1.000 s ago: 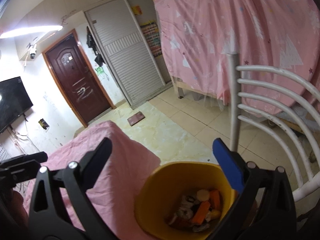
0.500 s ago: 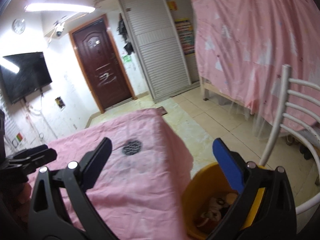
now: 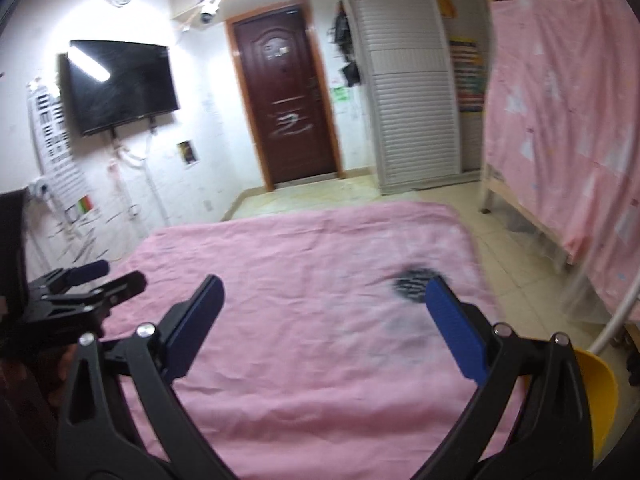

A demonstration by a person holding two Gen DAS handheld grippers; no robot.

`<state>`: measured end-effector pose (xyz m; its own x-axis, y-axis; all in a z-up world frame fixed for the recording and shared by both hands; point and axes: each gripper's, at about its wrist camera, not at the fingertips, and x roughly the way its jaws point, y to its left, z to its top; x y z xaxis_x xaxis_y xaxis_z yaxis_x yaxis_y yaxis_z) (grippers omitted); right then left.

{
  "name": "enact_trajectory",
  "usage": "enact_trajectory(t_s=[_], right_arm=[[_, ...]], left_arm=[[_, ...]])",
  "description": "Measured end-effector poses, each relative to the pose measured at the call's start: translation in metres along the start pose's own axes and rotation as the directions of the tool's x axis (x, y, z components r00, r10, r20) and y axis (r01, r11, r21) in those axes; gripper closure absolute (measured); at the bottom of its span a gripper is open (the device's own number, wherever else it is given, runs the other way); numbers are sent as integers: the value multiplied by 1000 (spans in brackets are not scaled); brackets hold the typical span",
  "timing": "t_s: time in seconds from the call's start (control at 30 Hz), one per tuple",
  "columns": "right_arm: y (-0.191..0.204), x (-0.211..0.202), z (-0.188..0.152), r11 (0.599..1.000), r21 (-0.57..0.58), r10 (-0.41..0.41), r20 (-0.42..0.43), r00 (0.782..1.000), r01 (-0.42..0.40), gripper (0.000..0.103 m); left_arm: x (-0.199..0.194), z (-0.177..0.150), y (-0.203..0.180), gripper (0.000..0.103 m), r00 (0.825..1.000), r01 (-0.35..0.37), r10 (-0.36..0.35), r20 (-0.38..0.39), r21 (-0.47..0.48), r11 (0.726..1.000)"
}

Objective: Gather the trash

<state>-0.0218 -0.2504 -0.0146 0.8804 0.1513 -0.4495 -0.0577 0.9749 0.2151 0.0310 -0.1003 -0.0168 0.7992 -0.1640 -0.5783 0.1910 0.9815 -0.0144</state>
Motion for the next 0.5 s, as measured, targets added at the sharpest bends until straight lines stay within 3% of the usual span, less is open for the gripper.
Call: enact_trajectory(t_s=[0.23,0.5], right_arm=[[25,22,-6,997,-23,68,-50,996,-69,6],[37,38,-11,998,-31,60,-79,995,-62,6]], left_arm=[[10,-15,42,10,993,-119,118,-20,-65,991],[11,-17,51,10,991,-134,132,-26,-85,987]])
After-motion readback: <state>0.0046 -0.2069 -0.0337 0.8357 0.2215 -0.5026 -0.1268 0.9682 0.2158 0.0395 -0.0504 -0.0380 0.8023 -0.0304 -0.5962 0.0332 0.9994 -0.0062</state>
